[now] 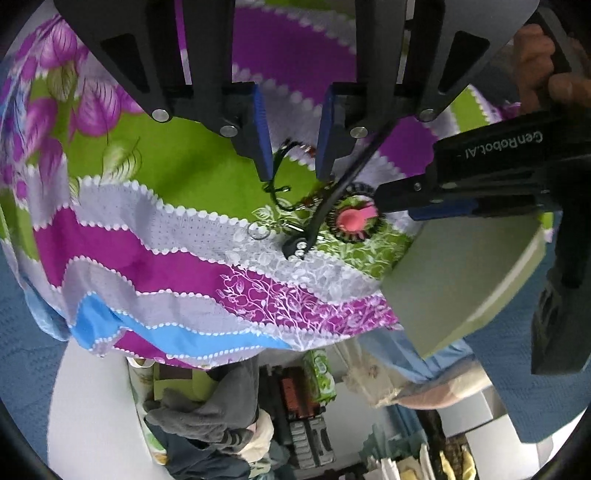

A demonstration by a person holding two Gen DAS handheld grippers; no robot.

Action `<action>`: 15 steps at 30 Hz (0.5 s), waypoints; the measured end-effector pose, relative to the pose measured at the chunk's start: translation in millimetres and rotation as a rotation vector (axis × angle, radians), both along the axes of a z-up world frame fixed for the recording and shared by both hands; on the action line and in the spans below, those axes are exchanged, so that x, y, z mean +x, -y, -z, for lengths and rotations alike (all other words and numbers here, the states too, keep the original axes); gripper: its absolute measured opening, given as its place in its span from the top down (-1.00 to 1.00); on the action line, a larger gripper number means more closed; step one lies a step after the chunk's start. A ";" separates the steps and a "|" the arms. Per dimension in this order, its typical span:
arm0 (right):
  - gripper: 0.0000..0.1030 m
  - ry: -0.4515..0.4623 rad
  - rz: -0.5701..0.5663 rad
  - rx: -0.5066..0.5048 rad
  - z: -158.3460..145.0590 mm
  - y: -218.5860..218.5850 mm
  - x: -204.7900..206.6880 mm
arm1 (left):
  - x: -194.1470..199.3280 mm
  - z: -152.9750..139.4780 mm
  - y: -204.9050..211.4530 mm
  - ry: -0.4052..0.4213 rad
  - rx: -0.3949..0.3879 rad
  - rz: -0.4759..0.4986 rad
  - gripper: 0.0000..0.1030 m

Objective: Organize jewelry
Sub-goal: 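Grasp the red-brown bead bracelet with the right tool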

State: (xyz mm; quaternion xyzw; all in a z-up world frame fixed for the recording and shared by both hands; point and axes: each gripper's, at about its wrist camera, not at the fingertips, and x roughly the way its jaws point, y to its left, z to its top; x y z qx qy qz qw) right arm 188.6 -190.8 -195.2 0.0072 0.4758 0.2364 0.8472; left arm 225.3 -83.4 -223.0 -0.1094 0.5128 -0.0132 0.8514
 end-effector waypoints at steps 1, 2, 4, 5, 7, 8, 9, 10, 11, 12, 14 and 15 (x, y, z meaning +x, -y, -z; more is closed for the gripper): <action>0.60 -0.004 -0.001 -0.009 3.3 -0.2 2.9 | 0.6 1.6 0.2 0.001 0.008 -0.001 0.26; 0.62 -0.010 -0.002 -0.015 6.2 -0.2 5.4 | 2.5 5.3 0.8 -0.002 0.022 -0.002 0.26; 0.65 -0.021 -0.008 -0.032 12.5 -1.1 8.9 | 5.4 10.8 1.5 -0.011 0.037 0.001 0.27; 0.67 -0.022 -0.012 -0.037 14.2 -1.4 9.6 | 6.4 13.4 1.9 -0.012 0.042 0.004 0.29; 0.68 -0.018 -0.028 -0.059 17.0 -5.0 9.7 | 8.7 18.0 2.5 -0.015 0.042 0.012 0.39; 0.70 -0.015 -0.036 -0.070 18.0 -6.8 9.5 | 8.6 17.4 3.1 -0.005 0.045 0.011 0.40; 0.70 -0.014 -0.048 -0.081 19.6 -9.6 9.1 | 9.2 17.4 3.6 -0.002 0.052 0.016 0.40; 0.71 -0.014 -0.057 -0.091 21.3 -12.0 8.7 | 10.3 17.5 3.7 0.002 0.055 0.020 0.41; 0.72 -0.011 -0.063 -0.107 22.5 -14.5 8.0 | 10.8 17.4 3.3 0.004 0.051 0.021 0.44; 0.72 0.006 -0.070 -0.123 22.6 -16.6 7.3 | 10.6 17.2 2.3 0.005 0.043 0.020 0.48; 0.78 0.030 -0.090 -0.158 23.3 -21.9 4.9 | 10.7 17.9 0.4 0.013 0.023 0.015 0.58; 0.81 0.035 -0.097 -0.163 23.4 -23.2 4.3 | 10.7 17.8 0.4 0.015 0.024 0.011 0.69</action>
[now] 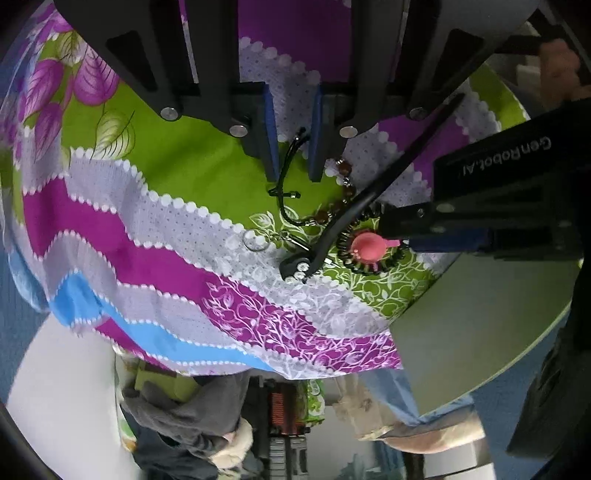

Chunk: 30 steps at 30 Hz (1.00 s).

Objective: Organize jewelry
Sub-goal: 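Grasp the red-brown bead bracelet with the right tool, then grasp the black coil hair tie with the left tool while the right tool lifts the bracelet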

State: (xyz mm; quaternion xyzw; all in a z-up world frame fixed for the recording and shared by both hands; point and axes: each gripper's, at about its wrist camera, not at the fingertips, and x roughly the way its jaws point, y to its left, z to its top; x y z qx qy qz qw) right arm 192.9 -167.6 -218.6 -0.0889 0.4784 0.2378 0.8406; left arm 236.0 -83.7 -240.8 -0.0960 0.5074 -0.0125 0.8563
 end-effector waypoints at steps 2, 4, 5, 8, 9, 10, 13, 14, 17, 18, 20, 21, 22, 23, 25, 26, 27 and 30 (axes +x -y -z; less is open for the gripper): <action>0.90 0.008 -0.011 -0.017 -0.2 -3.1 -2.2 | -0.6 -1.6 -1.4 0.000 -0.004 -0.003 0.78; 0.94 -0.001 -0.002 -0.028 -0.6 -3.0 -2.7 | -2.9 -4.3 -3.3 0.002 -0.021 0.000 0.87; 0.96 -0.010 0.005 -0.024 -0.7 -1.9 -2.2 | -4.9 -6.7 -4.9 0.005 -0.038 -0.001 0.87; 0.97 -0.041 0.056 -0.018 -1.3 9.2 -1.5 | -11.9 -15.4 -7.6 0.019 -0.068 -0.006 0.89; 0.97 -0.047 0.066 -0.017 -1.9 12.1 -2.2 | -14.8 -18.5 -7.8 0.023 -0.074 -0.004 0.89; 0.98 -0.053 0.073 -0.015 -2.1 14.8 -3.1 | -19.1 -22.5 -7.5 0.028 -0.078 0.001 0.89; 0.98 -0.058 0.095 -0.015 -4.9 22.0 -8.9 | -30.5 -30.5 -6.6 0.032 -0.088 0.010 0.89; 0.98 -0.059 0.100 -0.019 -5.6 23.8 -11.0 | -34.0 -32.3 -5.6 0.035 -0.085 0.013 0.89; 0.98 -0.068 0.127 -0.026 -8.0 31.9 -17.6 | -45.7 -37.0 -1.4 0.037 -0.069 0.032 0.89; 0.98 -0.067 0.139 -0.024 -10.1 35.6 -20.6 | -48.4 -37.1 -1.3 0.034 -0.067 0.036 0.89; 0.98 -0.071 0.155 -0.027 -12.3 41.0 -24.7 | -53.2 -36.3 -0.3 0.024 -0.066 0.043 0.89; 0.98 -0.078 0.167 -0.029 -12.9 44.4 -28.1 | -55.5 -35.9 -0.5 0.020 -0.066 0.046 0.89; 0.98 -0.086 0.177 -0.029 -13.1 47.3 -30.6 | -58.1 -35.6 -0.1 0.015 -0.064 0.050 0.89; 0.98 -0.095 0.188 -0.026 -13.7 51.0 -33.9 | -59.8 -34.9 -0.3 0.012 -0.065 0.053 0.89; 0.98 -0.107 0.206 -0.022 -14.4 55.4 -38.6 | -64.3 -34.6 -1.7 0.007 -0.073 0.055 0.89; 0.98 -0.114 0.212 -0.021 -14.3 56.8 -40.0 | -64.5 -34.2 -2.2 0.005 -0.075 0.055 0.89; 0.98 -0.118 0.216 -0.018 -14.4 57.9 -40.8 | -65.1 -33.9 -2.7 0.004 -0.077 0.056 0.89; 0.85 -0.121 0.226 0.003 -16.1 61.2 -41.5 | -65.1 -33.9 -4.6 0.003 -0.083 0.057 0.89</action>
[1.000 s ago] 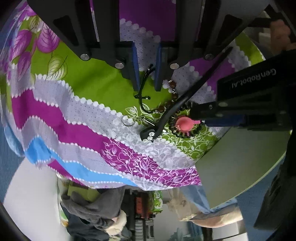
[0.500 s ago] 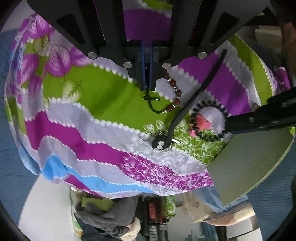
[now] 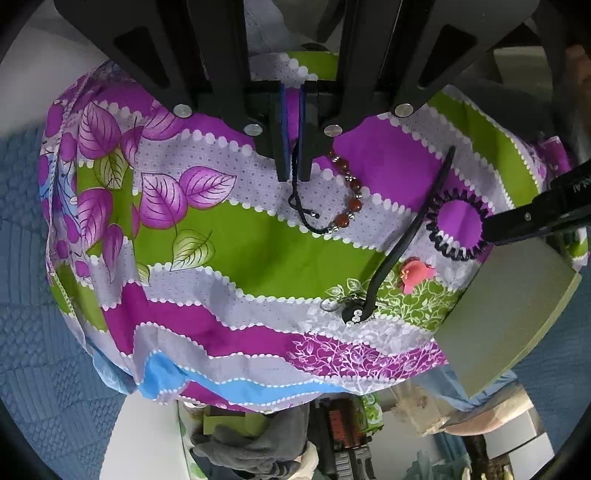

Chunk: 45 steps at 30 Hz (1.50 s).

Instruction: Organize jewelry

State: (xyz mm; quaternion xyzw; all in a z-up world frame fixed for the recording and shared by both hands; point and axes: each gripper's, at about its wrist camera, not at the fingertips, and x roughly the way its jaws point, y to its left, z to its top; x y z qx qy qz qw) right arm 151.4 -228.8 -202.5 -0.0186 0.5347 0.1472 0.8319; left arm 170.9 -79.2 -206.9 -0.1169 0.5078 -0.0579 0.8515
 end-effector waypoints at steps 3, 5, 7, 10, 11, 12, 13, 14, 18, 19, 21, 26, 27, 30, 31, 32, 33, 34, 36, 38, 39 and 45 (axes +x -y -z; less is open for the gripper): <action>0.54 -0.005 -0.007 0.044 -1.1 0.3 0.9 | 0.8 0.2 -0.8 0.000 -0.002 0.001 0.89; 0.44 -0.002 -0.021 0.047 -1.3 -3.4 1.8 | 1.2 0.6 -0.5 -0.002 -0.002 0.000 0.89; 0.24 -0.001 -0.042 0.037 0.8 -9.5 2.4 | 1.5 1.3 -1.1 -0.004 -0.005 0.000 0.89; 0.11 0.006 -0.064 0.008 4.5 -16.7 3.4 | 2.4 2.2 -2.4 -0.006 -0.007 -0.001 0.89; 0.12 0.004 -0.068 0.000 6.7 -18.1 4.6 | 2.6 2.6 -2.7 -0.007 -0.008 -0.002 0.89; 0.12 0.002 -0.070 -0.007 8.3 -19.1 5.4 | 2.8 3.0 -2.8 -0.008 -0.008 -0.002 0.89; 0.12 0.000 -0.072 -0.012 9.9 -19.7 6.1 | 3.1 3.5 -3.0 -0.009 -0.008 -0.002 0.89; 0.12 0.000 -0.074 -0.014 10.8 -19.9 6.4 | 3.4 3.8 -3.1 -0.010 -0.010 -0.002 0.89; 0.23 0.008 -0.093 -0.032 13.7 -25.4 5.4 | 4.2 5.2 -2.7 -0.012 -0.009 -0.001 0.89; 0.32 0.012 -0.092 -0.031 13.7 -25.7 5.0 | 4.4 5.7 -2.8 -0.014 -0.011 -0.001 0.89; 0.49 0.025 -0.090 -0.038 13.6 -26.9 5.3 | 4.3 6.3 -3.0 -0.017 -0.014 -0.001 0.89; 0.90 0.009 -0.062 -0.026 13.1 -26.4 9.8 | 2.6 4.3 -2.4 -0.009 -0.010 0.003 0.89; 0.90 -0.002 -0.049 -0.005 13.0 -24.4 10.6 | 2.0 3.9 -2.3 -0.007 -0.010 0.003 0.89; 0.90 -0.008 -0.018 0.039 7.5 -20.2 9.7 | 0.3 2.8 -1.2 -0.004 -0.013 0.006 0.89; 0.91 0.002 -0.013 0.040 3.4 -20.2 7.9 | -0.6 2.2 -0.7 -0.003 -0.015 0.008 0.89; 0.91 0.011 -0.008 0.040 -0.1 -20.1 6.3 | -1.3 1.6 -0.6 -0.001 -0.016 0.010 0.89; 0.90 0.017 -0.003 0.046 -4.6 -20.1 3.8 | -2.3 0.7 -0.2 0.001 -0.014 0.013 0.89; 0.90 0.020 0.002 0.051 -7.6 -20.0 2.1 | -3.5 -0.7 -0.1 0.005 -0.012 0.015 0.89; 0.90 0.027 0.021 0.049 -13.8 -20.4 -2.1 | -6.2 -5.0 0.4 0.016 -0.008 0.020 0.89; 0.90 0.033 0.044 0.053 -20.4 -19.5 -5.4 | -8.0 -10.6 -1.1 0.023 -0.024 0.022 0.89; 0.90 0.037 0.054 0.055 -24.8 -19.3 -7.4 | -9.0 -13.7 -1.6 0.028 -0.030 0.024 0.89; 0.90 0.041 0.090 0.064 -44.9 -19.7 -17.3 | -13.5 -31.9 -2.2 0.051 -0.033 0.038 0.89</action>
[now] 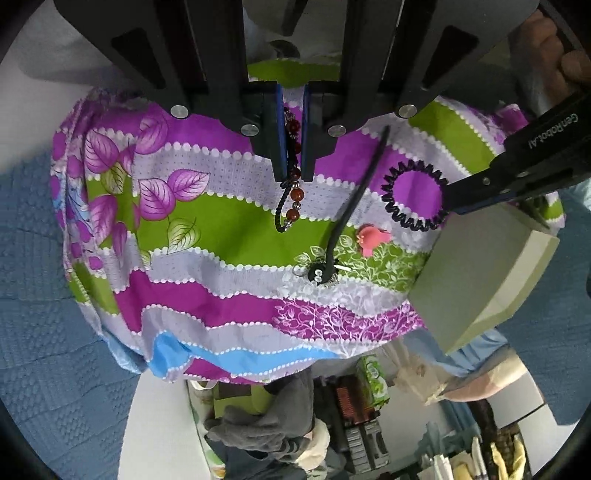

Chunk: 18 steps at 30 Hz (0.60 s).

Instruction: Organize jewelry

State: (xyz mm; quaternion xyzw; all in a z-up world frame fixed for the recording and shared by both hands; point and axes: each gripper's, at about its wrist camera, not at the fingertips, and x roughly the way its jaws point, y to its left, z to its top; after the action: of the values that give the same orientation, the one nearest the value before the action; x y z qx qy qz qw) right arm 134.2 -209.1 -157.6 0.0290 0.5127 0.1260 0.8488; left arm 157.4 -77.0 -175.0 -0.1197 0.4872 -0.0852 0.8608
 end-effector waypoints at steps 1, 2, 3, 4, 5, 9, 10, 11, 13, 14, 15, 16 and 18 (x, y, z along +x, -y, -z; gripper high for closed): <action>0.90 0.000 0.007 -0.001 -3.0 0.0 -1.4 | -0.5 -2.3 -0.4 0.000 -0.002 0.002 0.89; 0.90 0.001 0.015 -0.001 -6.4 0.8 -3.5 | -1.1 -5.6 -0.7 0.001 -0.006 0.005 0.89; 0.90 0.001 0.026 0.001 -11.1 1.8 -5.9 | -1.7 -9.1 -1.1 0.005 -0.007 0.007 0.89; 0.90 -0.001 0.034 0.002 -14.4 2.5 -7.2 | -2.4 -14.3 -1.4 0.011 -0.006 0.010 0.89; 0.90 -0.002 0.038 0.005 -17.5 2.8 -7.6 | -3.2 -18.1 -2.0 0.016 -0.005 0.011 0.89; 0.90 0.009 0.057 0.017 -37.9 4.5 -10.2 | -5.8 -35.7 -6.5 0.034 -0.004 0.015 0.89; 0.90 0.013 0.060 0.021 -42.5 5.3 -10.1 | -6.5 -39.9 -7.7 0.037 -0.003 0.016 0.89; 0.90 0.018 0.064 0.023 -47.4 5.1 -10.0 | -7.1 -44.4 -9.2 0.040 -0.002 0.016 0.89; 0.90 0.033 0.073 0.024 -61.0 4.7 -10.0 | -8.7 -52.6 -12.6 0.038 -0.001 0.012 0.89; 0.90 0.037 0.077 0.026 -66.2 5.1 -9.8 | -10.1 -58.1 -15.3 0.041 -0.003 0.009 0.89; 0.90 0.044 0.082 0.033 -74.2 5.1 -9.2 | -11.2 -63.1 -17.9 0.046 0.001 0.005 0.89; 0.90 0.050 0.086 0.036 -80.1 4.7 -8.6 | -12.2 -70.3 -21.2 0.052 0.004 0.002 0.89; 0.90 0.065 0.089 0.038 -91.4 3.6 -7.5 | -12.6 -80.7 -25.8 0.062 0.007 -0.002 0.89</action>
State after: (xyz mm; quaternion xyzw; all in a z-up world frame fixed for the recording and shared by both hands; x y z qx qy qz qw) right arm 126.7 -212.7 -66.2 0.0640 0.4806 0.0986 0.8690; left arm 144.9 -51.1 -94.3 -0.1145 0.4604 -0.0865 0.8761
